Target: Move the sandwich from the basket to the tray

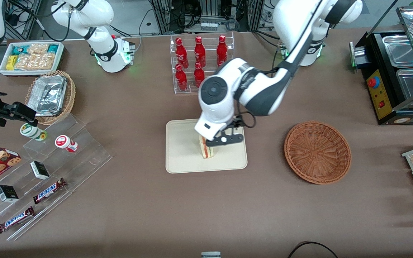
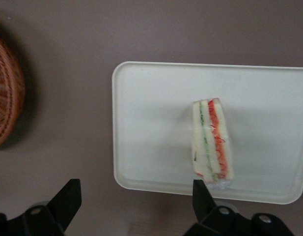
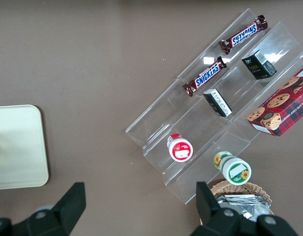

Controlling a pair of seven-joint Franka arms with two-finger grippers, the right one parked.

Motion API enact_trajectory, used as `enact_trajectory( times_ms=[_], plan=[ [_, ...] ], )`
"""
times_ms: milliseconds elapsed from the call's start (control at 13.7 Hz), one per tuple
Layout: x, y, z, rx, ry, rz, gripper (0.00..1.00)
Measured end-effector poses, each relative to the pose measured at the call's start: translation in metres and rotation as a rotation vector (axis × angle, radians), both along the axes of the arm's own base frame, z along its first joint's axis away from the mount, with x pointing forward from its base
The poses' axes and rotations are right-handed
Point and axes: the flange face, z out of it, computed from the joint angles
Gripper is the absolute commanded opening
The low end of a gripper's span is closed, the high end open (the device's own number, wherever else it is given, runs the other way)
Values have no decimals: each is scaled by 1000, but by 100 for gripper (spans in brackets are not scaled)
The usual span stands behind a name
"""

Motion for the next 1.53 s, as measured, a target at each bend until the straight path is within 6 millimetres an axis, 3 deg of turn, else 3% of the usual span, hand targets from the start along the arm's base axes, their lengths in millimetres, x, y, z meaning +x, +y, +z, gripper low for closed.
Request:
enact_trajectory(
  times_ms=[365,584,803,949,1095,1533],
  plan=[
    [47,132,37,-53,71,-112,100],
    [51,210,58,-80,90,-210,100],
    [43,280,80,-106,95,-283,100],
    [30,309,91,-119,99,-315,100],
    [17,326,102,-120,112,-323,100],
    [-19,379,164,-115,114,-294,100]
  ],
)
